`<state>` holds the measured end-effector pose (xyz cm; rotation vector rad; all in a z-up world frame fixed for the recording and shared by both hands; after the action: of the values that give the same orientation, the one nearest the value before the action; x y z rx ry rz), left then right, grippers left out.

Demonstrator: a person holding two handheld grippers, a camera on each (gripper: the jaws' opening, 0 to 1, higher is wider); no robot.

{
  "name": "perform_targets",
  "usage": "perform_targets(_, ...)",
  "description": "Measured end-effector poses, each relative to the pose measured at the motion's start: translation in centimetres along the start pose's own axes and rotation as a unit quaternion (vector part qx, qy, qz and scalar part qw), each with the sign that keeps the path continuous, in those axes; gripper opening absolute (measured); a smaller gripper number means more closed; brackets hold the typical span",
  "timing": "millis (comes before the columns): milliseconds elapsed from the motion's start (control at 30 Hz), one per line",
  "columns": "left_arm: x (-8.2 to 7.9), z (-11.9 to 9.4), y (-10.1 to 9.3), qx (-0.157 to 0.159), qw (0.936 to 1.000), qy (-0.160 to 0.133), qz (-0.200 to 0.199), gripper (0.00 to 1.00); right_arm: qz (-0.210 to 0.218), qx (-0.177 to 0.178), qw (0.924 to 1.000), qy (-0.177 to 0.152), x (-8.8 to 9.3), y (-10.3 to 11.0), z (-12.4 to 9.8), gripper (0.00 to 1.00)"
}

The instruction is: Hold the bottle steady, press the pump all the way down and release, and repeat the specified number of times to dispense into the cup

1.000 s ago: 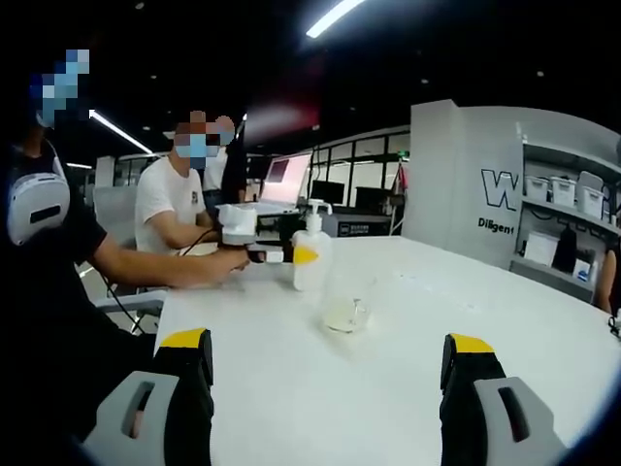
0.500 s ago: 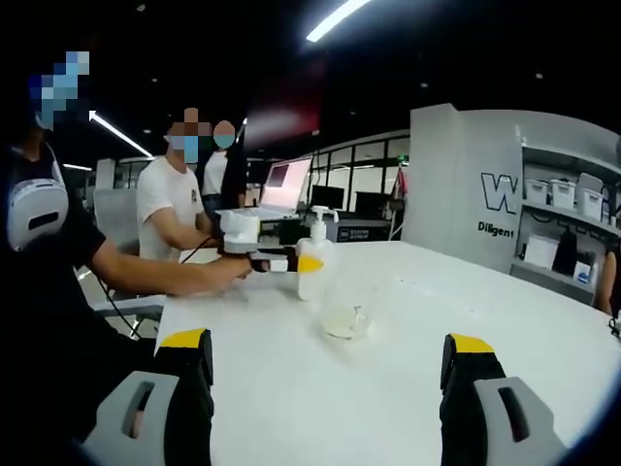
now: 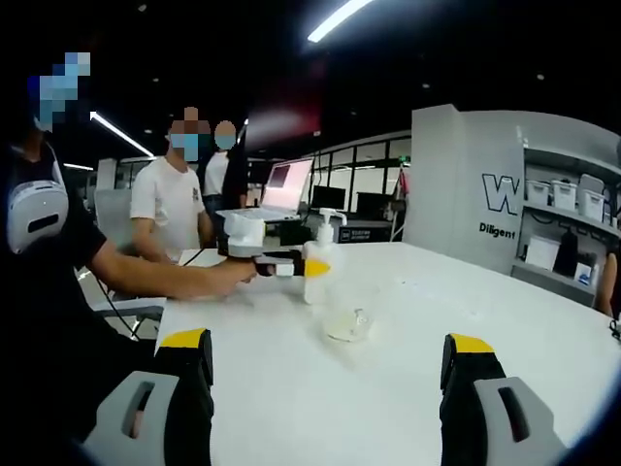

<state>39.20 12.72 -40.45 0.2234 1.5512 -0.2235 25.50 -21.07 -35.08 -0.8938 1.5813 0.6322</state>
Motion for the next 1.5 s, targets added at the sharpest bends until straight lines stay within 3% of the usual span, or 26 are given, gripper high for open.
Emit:
perform_targets(600, 0.1, 0.9, -1.3, 0.013, 0.9999, -0.005, 0.001, 0.42, -0.001, -0.001, 1.0, 0.001, -0.1, 0.6, -0.1, 0.99)
perform_targets(1500, 0.5, 1.1, -2.9, 0.039, 0.999, -0.022, 0.006, 0.42, -0.002, -0.01, 1.0, 0.001, -0.4, -0.4, -0.1, 0.99)
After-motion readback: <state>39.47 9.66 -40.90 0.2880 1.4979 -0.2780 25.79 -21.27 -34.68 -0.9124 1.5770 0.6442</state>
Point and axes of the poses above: the point that each gripper's makers call its tool centre point, and the gripper's own axes: z roughly forward along the fingers, y roughly to its left, x roughly out of its underside, the point moved 9 cm from there along -z, roughly backward along the fingers, and after that the axes turned 1 degree about z, right-handed, at the moved point
